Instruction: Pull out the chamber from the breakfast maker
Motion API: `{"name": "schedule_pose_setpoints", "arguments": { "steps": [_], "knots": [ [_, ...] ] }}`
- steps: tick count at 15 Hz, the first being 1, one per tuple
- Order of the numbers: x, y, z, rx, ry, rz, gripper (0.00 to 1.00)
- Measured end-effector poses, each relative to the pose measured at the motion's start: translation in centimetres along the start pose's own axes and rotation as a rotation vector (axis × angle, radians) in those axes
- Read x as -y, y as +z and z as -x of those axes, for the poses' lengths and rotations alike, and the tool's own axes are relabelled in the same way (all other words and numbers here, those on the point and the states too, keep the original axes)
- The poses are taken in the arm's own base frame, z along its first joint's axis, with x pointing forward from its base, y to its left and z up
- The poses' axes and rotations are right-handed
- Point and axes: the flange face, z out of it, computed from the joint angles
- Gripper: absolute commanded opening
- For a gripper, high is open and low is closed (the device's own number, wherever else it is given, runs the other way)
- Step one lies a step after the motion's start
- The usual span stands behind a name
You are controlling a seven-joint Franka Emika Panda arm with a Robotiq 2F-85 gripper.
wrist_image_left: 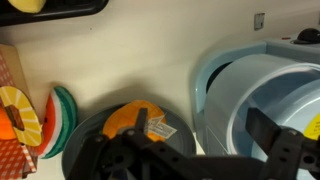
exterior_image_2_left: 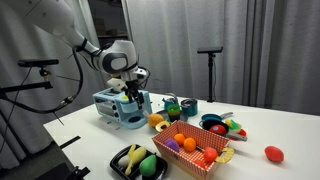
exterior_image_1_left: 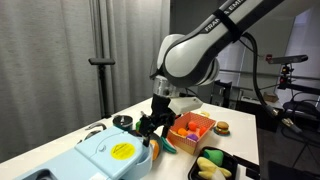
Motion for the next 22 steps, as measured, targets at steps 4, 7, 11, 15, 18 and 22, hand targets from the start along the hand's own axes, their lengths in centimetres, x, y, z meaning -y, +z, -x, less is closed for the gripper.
{"name": "schedule_pose_setpoints", "arguments": {
  "steps": [4,7,11,15,18,22],
  "knots": [
    [-0.2,1.0,0.2,0.019,-0.015,-0.003,1.0],
    [-0.4,1.3,0.1,0.024,-0.057,0.012,1.0],
    [-2.8,0.4,-1.0,0.001,-0.091,0.078,1.0],
    [-6.2,-0.5,-2.6,-0.023,-0.07,0.123,1.0],
    [-7.1,-0.8,-3.4,-0.037,-0.068,0.139,1.0],
    [-7.9,-1.5,-4.5,-0.06,-0.059,0.148,1.0]
  ]
}}
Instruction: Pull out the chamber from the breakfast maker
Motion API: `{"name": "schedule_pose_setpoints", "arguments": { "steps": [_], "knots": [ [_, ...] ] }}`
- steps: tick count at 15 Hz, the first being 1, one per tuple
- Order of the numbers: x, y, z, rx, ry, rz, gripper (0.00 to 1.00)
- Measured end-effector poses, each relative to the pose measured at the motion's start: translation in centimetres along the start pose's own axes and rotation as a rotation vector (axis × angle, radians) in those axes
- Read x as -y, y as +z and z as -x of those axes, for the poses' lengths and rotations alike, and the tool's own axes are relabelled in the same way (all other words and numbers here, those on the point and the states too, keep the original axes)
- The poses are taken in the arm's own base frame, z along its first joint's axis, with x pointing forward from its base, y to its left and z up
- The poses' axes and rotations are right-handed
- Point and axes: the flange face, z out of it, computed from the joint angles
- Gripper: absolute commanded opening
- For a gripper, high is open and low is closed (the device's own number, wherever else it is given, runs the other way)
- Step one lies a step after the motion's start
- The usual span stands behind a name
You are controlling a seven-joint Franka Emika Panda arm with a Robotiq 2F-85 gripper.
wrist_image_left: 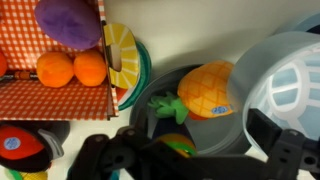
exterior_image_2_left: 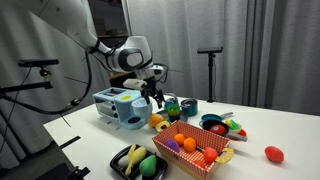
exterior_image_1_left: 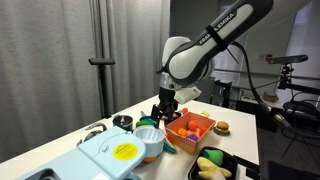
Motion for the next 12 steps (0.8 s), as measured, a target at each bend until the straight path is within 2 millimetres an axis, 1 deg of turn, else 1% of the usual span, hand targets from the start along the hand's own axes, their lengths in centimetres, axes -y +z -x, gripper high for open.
{"name": "schedule_pose_setpoints", "arguments": {
  "steps": [4,6,8,12],
  "knots": [
    [-2.5,-1.3,-2.1,-0.048,0.04,0.009,1.0],
    [-2.9,-2.5,-3.2,-0.081,0.053,0.003,1.0],
    [-2.5,-4.3,-4.4,-0.123,0.056,-0.014,1.0],
    [-0.8,-8.9,-6.1,-0.208,0.052,-0.052,1.0]
  ]
}}
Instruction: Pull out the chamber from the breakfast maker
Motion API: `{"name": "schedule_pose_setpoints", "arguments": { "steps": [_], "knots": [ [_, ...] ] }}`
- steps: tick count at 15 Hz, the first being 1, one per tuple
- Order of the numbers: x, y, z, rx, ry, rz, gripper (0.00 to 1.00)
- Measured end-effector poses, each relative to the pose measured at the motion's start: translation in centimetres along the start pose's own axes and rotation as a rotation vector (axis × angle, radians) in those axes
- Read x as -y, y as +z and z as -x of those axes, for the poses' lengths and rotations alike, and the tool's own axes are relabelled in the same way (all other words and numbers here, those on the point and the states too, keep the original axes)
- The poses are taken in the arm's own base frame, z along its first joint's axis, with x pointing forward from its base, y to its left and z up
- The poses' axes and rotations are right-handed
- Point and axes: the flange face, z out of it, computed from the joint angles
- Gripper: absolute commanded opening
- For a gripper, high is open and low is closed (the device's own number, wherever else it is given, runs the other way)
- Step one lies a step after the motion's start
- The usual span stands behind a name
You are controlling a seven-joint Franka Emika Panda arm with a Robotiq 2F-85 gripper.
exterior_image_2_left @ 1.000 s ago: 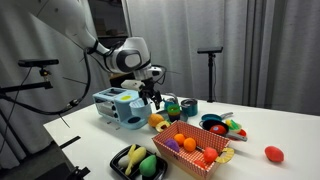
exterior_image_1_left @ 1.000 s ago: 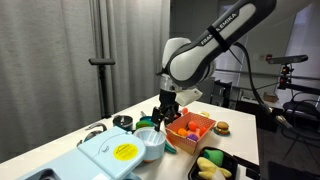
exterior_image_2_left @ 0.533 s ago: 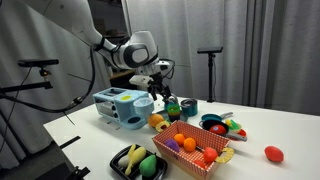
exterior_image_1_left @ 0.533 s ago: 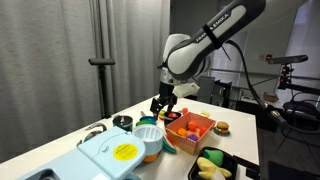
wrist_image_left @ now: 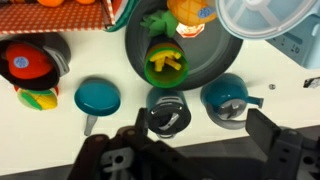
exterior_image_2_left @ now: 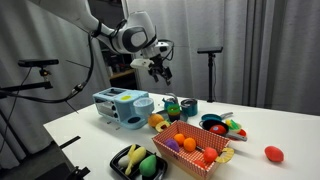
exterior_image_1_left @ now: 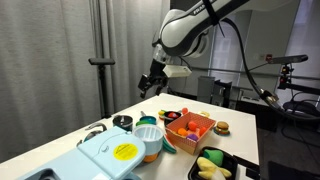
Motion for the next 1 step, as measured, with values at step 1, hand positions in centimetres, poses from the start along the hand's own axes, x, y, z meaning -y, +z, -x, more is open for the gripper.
{"name": "schedule_pose_setpoints", "arguments": {
  "steps": [1],
  "knots": [
    [0.18,-0.53,-0.16,-0.008,-0.002,-0.002,1.0]
  ]
}}
